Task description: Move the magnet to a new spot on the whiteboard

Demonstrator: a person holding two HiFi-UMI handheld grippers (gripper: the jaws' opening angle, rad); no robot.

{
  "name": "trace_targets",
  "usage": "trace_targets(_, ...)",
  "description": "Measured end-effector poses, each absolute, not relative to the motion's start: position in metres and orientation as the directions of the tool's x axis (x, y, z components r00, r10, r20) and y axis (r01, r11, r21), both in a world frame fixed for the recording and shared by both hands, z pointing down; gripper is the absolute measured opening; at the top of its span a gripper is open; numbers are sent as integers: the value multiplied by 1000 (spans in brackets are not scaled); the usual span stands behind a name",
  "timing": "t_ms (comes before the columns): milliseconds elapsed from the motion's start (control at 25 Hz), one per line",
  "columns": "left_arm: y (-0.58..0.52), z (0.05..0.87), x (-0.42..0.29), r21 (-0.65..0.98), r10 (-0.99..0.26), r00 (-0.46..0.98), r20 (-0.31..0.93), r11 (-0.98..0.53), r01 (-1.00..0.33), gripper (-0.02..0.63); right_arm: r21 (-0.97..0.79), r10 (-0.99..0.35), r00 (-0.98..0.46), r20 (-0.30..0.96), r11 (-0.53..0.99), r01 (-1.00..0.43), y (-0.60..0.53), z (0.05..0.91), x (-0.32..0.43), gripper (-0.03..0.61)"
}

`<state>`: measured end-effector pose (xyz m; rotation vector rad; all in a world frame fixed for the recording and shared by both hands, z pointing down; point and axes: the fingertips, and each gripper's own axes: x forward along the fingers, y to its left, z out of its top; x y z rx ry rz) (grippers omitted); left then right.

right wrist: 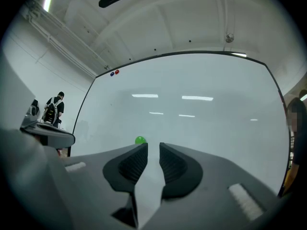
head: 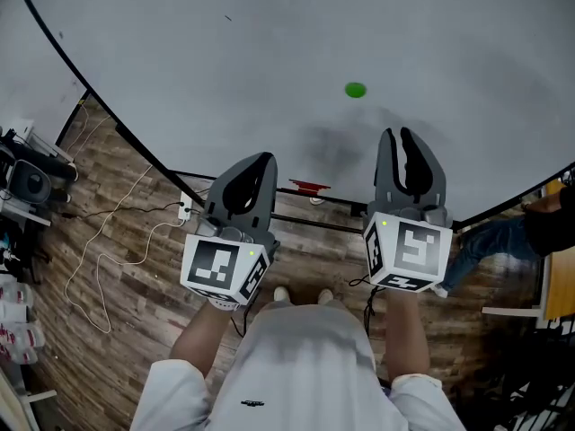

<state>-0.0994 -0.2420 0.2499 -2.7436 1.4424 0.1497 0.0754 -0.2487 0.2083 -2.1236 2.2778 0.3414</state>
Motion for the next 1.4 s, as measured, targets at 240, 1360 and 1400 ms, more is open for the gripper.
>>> trace_targets(240, -230, 248, -94, 4, -821, 561, -107, -564, -826, 6, 144, -985, -89, -149, 67, -987, -227, 219, 97, 38)
trace_targets(1360, -212, 285, -79, -10, -835, 548, -44, -548, -836, 6, 116, -975, -183, -129, 169, -979, -187, 276, 148, 11)
trace_targets(1400, -212, 285, -78, -10, -836, 547, -43, -547, -837, 6, 117, -974, -187, -130, 172, -978, -187, 275, 147, 11)
